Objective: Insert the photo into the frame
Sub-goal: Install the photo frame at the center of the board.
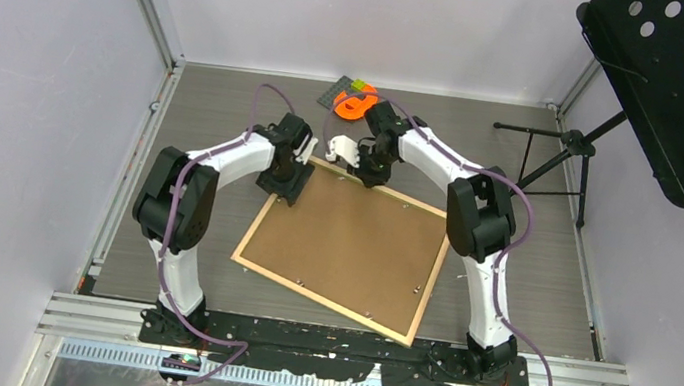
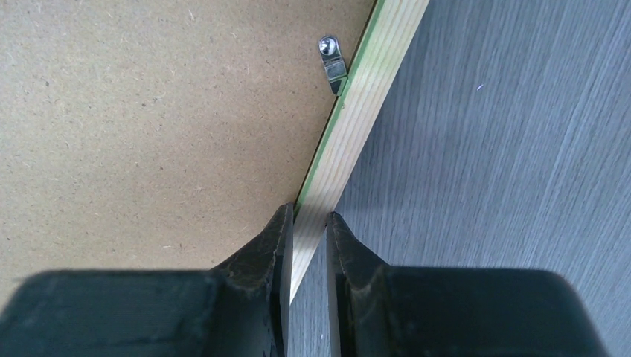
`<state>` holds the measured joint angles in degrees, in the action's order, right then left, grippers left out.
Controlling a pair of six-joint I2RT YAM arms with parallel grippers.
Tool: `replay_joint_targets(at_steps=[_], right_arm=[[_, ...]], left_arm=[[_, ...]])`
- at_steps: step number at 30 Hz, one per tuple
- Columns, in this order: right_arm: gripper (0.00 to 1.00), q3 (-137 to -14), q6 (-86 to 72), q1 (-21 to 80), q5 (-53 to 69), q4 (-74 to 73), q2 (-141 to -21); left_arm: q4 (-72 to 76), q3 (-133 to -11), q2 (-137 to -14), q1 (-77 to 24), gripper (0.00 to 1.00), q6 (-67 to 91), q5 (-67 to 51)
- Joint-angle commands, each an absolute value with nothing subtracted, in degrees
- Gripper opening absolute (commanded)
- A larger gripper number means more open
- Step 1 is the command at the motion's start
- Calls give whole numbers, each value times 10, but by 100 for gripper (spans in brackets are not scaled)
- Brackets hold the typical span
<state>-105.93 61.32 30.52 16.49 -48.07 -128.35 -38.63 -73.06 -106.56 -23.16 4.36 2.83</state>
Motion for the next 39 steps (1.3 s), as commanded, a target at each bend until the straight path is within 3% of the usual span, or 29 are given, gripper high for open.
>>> replay_joint_targets(at_steps=[1, 23, 39], right_arm=[[6, -1022, 666, 297, 137, -481, -1219], [6, -922, 652, 298, 156, -447, -1163], [6, -919, 644, 298, 156, -439, -1163]], left_arm=[[-392, -740, -1075, -222, 56, 61, 4], [-403, -784, -1108, -207, 38, 72, 2], [-392, -751, -1079, -204, 25, 66, 2]])
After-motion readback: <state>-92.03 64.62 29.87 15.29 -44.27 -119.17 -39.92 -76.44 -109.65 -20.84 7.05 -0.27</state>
